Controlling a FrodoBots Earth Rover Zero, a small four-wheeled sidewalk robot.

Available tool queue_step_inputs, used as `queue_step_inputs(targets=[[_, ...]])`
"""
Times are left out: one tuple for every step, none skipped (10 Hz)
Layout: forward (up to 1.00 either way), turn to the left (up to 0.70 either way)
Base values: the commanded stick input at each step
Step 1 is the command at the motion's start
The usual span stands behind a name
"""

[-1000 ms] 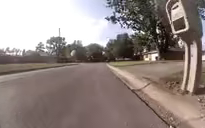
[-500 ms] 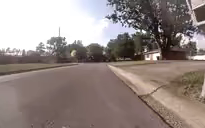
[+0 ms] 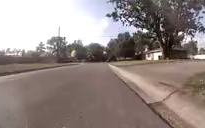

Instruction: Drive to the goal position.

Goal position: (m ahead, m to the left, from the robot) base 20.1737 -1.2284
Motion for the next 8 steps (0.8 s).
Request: queue_step_inputs(targets=[[0.85,0.0],[0.85,0.0],[0.85,0.0],[0.85,0.0],[0.85,0.0],[0.85,0.0],[0.85,0.0],[0.85,0.0]])
